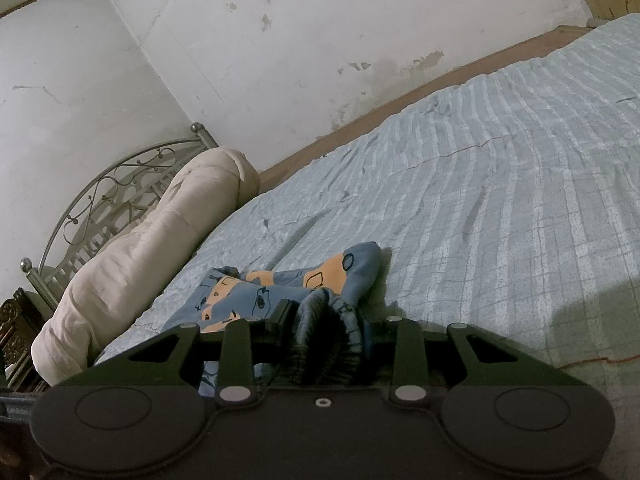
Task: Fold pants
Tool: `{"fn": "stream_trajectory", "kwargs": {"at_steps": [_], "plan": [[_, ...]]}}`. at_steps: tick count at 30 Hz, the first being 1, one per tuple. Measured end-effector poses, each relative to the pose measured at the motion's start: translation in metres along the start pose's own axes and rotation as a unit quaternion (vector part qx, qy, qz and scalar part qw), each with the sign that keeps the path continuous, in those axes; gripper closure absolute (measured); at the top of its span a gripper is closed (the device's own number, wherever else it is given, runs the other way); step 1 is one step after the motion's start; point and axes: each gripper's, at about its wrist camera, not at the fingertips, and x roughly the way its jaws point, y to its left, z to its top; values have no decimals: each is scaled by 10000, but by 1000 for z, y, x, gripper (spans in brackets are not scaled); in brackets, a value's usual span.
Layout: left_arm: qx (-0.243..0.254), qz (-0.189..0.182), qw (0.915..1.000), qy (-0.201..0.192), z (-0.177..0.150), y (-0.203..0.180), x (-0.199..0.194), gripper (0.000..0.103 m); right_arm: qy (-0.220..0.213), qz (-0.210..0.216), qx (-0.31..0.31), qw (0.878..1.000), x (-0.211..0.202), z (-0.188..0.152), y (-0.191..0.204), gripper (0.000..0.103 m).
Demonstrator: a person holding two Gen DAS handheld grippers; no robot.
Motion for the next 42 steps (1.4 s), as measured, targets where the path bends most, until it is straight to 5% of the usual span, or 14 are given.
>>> {"fn": "stream_trajectory", "kwargs": {"at_steps": [17,22,27,31,42], "plan": [[-123,27,9999,-118,5,-4,-4,93,8,-153,-96,9998,2,1,5,69],[68,-64,9997,-246,18,-6,-11,97,14,-484,-516,9975,0,4,28,77],[415,-80,9958,-810,31,-16,-27,98,-92,-592,-442,9972,-5,13,43,85],[741,67,9907,-1143,39,-25,-31,98,-138,-571,-703,9958,-7,22,63,87],[637,360,9819,-1745,89,-18,-10,98,-844,-564,-1286,9865,15,66,101,87]]}}
